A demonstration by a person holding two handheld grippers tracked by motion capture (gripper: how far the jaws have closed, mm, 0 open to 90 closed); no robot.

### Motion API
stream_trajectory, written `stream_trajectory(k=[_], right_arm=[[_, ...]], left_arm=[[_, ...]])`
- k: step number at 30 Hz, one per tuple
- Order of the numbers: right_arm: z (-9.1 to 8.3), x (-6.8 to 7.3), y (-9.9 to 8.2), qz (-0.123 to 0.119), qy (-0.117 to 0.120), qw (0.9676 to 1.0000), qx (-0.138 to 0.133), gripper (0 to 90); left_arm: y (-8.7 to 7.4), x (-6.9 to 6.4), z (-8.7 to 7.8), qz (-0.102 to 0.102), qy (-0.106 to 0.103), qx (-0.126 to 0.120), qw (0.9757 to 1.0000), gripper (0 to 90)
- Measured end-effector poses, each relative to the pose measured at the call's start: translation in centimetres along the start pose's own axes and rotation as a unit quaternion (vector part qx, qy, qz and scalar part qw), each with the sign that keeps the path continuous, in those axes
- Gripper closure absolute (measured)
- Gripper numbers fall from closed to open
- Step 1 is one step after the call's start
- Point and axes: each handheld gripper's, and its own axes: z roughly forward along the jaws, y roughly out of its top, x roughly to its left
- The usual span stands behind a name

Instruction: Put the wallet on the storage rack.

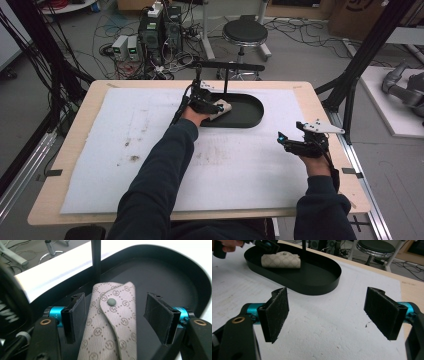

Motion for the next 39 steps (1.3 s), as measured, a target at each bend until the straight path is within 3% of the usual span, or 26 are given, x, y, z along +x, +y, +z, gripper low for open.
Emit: stream_trajectory(k=[3,8,14,21,23,28,32,34,37,39], right_arm=[[0.1,0.1,0.0,-0.001,0.002,1.0000,0.001,20.5],[0.1,0.2,0.0,-0.003,0.002,1.0000,0.003,20.4],[0.3,0.4,-0.1,-0.005,0.006,0.9999,0.007,20.5],[0.7,0.6,0.0,-0.015,0.016,0.9997,0.006,20.4],[0.8,0.8,0.0,-0.014,0.020,0.9997,0.009,20.4],[1.0,1.2,0.0,-0.019,0.027,0.9994,0.009,20.4],[1.4,1.3,0.1,-0.022,0.033,0.9992,0.009,20.4],[1.6,1.4,0.1,-0.020,0.035,0.9991,0.014,20.4],[1.7,1.5,0.0,-0.023,0.037,0.9989,0.016,20.4],[1.7,1.6,0.1,-0.023,0.036,0.9990,0.014,20.5]], left_arm=[[-0.4,-0.3,-1.6,-0.001,-0.021,-0.014,0.9997,34.6],[-0.8,-0.5,-5.6,-0.008,-0.037,-0.057,0.9976,34.6],[-2.0,0.0,-10.8,-0.017,-0.042,-0.115,0.9924,33.0],[-5.7,1.5,-16.4,-0.031,-0.006,-0.152,0.9879,21.3],[-6.9,1.7,-17.7,-0.029,0.011,-0.154,0.9876,19.2],[-9.6,1.8,-20.6,-0.003,0.043,-0.182,0.9823,19.5],[-11.2,1.9,-22.1,-0.019,0.052,-0.185,0.9812,19.5],[-11.9,2.0,-22.5,-0.023,0.064,-0.177,0.9818,19.0],[-12.9,2.1,-23.0,-0.047,0.077,-0.169,0.9815,16.7],[-13.4,2.1,-23.1,-0.042,0.087,-0.160,0.9824,16.7]])
